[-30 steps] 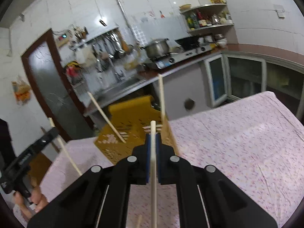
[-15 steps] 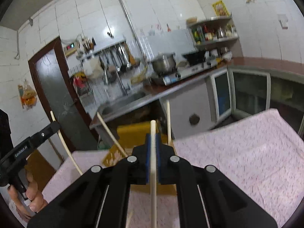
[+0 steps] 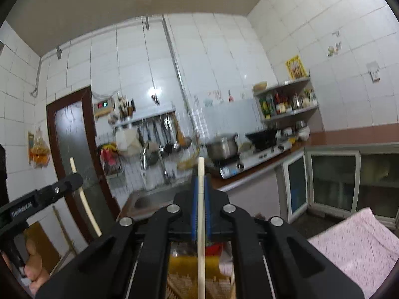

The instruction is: Organize utensils

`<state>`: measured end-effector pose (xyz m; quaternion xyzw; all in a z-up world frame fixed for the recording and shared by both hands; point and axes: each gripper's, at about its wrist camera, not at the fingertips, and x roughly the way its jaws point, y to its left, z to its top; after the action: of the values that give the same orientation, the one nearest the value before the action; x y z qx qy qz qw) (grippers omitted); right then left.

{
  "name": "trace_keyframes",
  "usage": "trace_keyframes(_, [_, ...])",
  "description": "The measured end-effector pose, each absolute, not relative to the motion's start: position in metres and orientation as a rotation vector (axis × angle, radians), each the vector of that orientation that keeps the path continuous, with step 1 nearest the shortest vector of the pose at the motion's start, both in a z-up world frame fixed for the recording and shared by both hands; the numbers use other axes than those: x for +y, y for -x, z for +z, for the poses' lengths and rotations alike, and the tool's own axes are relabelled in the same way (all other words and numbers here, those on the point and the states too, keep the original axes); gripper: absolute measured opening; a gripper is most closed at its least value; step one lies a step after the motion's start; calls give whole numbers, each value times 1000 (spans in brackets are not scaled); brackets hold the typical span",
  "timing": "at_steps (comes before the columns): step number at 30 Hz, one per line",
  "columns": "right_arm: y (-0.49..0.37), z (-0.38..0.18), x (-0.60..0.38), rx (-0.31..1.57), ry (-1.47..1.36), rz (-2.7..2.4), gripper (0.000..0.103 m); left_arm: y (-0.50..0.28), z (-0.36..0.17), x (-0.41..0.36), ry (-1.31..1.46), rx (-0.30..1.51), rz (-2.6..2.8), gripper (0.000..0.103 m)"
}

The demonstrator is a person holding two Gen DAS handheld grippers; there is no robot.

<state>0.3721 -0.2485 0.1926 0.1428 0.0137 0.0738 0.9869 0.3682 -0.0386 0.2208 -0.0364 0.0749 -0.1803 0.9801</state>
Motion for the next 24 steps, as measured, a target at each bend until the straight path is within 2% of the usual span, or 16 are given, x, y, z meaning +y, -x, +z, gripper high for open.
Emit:
trace_keyframes(7, [-392,191,-243,-102,-300,96,6,-388,204,-41,72,165,-352,4])
trace_keyframes(13, [-409,161,-240,-149,-309,47,6,-411,166,-35,97,194,-324,4])
trace_keyframes(24, [-422,126,-231,-83,-231,54,6,-429,113,-32,102,303,-335,4])
